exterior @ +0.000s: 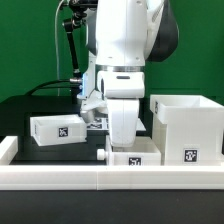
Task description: Assemble drawer
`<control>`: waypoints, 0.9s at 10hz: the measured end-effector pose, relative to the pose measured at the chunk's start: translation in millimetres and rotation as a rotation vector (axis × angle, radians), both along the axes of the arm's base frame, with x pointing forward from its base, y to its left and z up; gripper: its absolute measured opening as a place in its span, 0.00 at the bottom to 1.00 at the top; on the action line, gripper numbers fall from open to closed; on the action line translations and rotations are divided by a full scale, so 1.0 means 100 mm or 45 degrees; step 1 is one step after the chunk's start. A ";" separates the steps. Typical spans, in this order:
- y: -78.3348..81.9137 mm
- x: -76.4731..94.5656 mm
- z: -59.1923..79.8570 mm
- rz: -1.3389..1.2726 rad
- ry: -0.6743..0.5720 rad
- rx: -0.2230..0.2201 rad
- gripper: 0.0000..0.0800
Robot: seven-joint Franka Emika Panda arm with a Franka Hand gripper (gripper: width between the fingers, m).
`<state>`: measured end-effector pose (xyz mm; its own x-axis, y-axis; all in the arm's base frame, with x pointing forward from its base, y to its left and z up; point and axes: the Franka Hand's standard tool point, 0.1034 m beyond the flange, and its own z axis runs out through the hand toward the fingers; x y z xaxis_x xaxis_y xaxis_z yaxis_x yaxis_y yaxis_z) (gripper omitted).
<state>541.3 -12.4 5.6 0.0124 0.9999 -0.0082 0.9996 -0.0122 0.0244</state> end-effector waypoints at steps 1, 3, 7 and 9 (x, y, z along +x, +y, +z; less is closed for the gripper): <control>0.00 0.00 0.00 0.001 0.000 -0.003 0.05; -0.01 0.00 0.00 0.000 -0.001 -0.003 0.05; 0.00 -0.01 0.00 0.036 0.005 -0.019 0.05; -0.01 -0.02 0.00 0.035 0.019 -0.021 0.05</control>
Offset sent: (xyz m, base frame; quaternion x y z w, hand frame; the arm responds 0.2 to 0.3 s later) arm 0.0000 0.0000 0.0000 0.0000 0.0000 0.0000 1.0000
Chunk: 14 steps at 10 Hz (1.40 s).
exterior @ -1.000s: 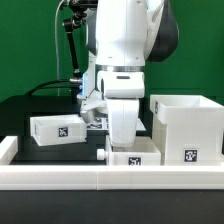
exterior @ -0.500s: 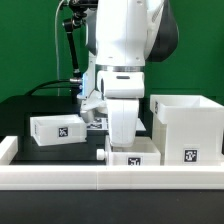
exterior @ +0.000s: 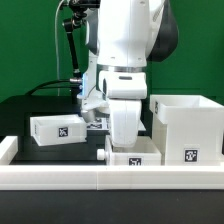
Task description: Assemble drawer
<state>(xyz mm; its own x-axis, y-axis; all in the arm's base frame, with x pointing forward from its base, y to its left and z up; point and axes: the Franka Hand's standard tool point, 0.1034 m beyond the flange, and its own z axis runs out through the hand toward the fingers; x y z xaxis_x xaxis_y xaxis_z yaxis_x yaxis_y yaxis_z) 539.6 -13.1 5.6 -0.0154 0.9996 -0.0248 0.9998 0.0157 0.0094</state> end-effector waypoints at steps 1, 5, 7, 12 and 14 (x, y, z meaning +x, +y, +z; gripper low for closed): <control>0.00 0.00 0.00 -0.002 0.000 0.000 0.05; -0.01 0.00 0.00 -0.004 0.000 0.000 0.05; 0.00 0.00 0.00 -0.002 -0.002 0.000 0.05; 0.00 -0.02 0.03 -0.004 -0.004 0.000 0.05; 0.01 -0.03 0.03 -0.006 -0.003 0.000 0.05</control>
Offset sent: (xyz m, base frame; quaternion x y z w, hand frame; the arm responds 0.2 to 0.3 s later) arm 0.0000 0.0000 0.0000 0.0000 0.0000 0.0000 1.0000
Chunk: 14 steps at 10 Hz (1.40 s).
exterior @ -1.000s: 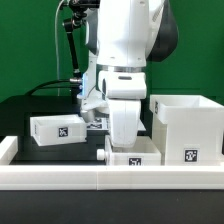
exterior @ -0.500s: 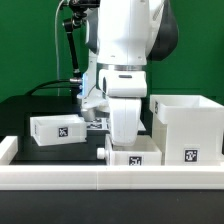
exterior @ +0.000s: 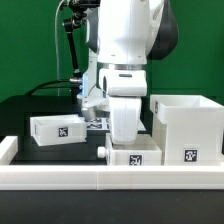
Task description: Assemble drawer
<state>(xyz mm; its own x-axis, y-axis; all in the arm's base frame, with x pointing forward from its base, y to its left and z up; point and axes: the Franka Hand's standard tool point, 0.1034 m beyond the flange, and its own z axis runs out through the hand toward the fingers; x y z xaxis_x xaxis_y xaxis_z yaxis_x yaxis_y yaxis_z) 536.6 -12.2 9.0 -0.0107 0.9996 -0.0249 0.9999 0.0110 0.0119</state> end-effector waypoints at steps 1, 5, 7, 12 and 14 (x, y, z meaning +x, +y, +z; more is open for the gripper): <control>0.02 0.01 0.01 0.002 -0.002 -0.001 0.05; 0.03 0.02 0.03 0.005 -0.007 -0.001 0.05; 0.04 0.02 0.03 0.013 -0.006 -0.003 0.05; 0.14 0.00 0.02 0.045 -0.002 -0.005 0.05; 0.15 0.00 0.01 0.038 0.003 -0.005 0.05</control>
Offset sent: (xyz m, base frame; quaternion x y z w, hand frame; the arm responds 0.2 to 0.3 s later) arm 0.0000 0.0000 0.0000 0.0000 0.0000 0.0000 1.0000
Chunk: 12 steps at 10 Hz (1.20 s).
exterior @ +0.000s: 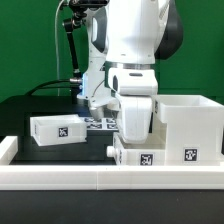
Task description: Assemble drawer
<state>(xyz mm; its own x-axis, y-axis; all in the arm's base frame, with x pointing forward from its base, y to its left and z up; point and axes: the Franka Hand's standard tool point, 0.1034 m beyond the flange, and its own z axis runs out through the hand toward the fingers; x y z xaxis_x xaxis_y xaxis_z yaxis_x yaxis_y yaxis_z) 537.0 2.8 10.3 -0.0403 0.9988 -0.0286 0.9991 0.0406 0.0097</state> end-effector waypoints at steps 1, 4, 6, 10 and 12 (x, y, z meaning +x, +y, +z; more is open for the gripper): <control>0.01 0.01 0.00 -0.017 0.000 0.001 0.05; 0.03 0.01 0.00 -0.035 -0.001 0.004 0.05; 0.02 0.01 -0.01 -0.027 -0.003 0.004 0.05; 0.01 0.01 -0.01 -0.032 -0.001 0.004 0.30; 0.00 0.03 0.01 -0.039 0.007 0.000 0.73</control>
Offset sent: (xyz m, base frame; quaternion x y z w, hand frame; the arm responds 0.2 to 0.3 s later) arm 0.0062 0.0045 -0.0001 -0.0086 0.0029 -0.0013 1.0000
